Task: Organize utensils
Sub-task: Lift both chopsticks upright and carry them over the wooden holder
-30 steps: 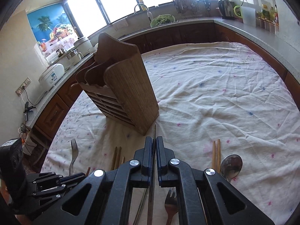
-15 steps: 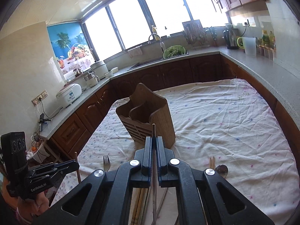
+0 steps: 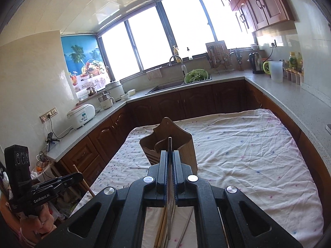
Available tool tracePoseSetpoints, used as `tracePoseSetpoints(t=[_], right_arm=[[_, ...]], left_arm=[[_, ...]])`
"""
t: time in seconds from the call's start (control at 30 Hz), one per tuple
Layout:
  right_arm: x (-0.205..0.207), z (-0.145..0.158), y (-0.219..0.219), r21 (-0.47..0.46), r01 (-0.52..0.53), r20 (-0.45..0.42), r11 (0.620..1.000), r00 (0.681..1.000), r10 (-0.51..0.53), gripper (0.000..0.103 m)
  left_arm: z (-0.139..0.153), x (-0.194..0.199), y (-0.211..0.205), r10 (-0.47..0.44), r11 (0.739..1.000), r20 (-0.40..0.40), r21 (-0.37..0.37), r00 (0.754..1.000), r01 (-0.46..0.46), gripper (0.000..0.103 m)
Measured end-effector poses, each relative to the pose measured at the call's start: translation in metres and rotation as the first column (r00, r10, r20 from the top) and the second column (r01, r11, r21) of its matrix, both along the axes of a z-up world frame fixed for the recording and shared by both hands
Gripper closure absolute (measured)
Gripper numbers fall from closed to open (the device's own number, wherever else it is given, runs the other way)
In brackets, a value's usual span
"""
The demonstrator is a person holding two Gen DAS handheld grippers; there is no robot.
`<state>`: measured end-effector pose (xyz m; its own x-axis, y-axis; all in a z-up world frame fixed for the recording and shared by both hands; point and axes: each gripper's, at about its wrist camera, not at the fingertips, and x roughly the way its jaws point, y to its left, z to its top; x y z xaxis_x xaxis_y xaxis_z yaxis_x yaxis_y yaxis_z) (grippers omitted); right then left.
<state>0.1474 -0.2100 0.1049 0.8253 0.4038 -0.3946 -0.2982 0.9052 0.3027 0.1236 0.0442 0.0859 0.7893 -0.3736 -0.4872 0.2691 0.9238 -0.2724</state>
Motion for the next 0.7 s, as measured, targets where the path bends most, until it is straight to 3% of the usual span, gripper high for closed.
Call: tracePoseSetpoints(t=[0.37,0.7], right_arm=[[0.015,0.008,0.003,0.031,0.007,0.034,0.999,0.999,-0.008,0.099],[0.059,0.043,0.008,0.072,0.041,0.124,0.997,0.991,-0.050,0.099]], left_arm=[[0.024,0.012,0.012,0.034,0.999,0.073,-0.028,0.997,-0.032,0.099],[0.080,0.051,0.027,0.089,0.996,0.231,-0.047,0.969,-0.080,0.099]])
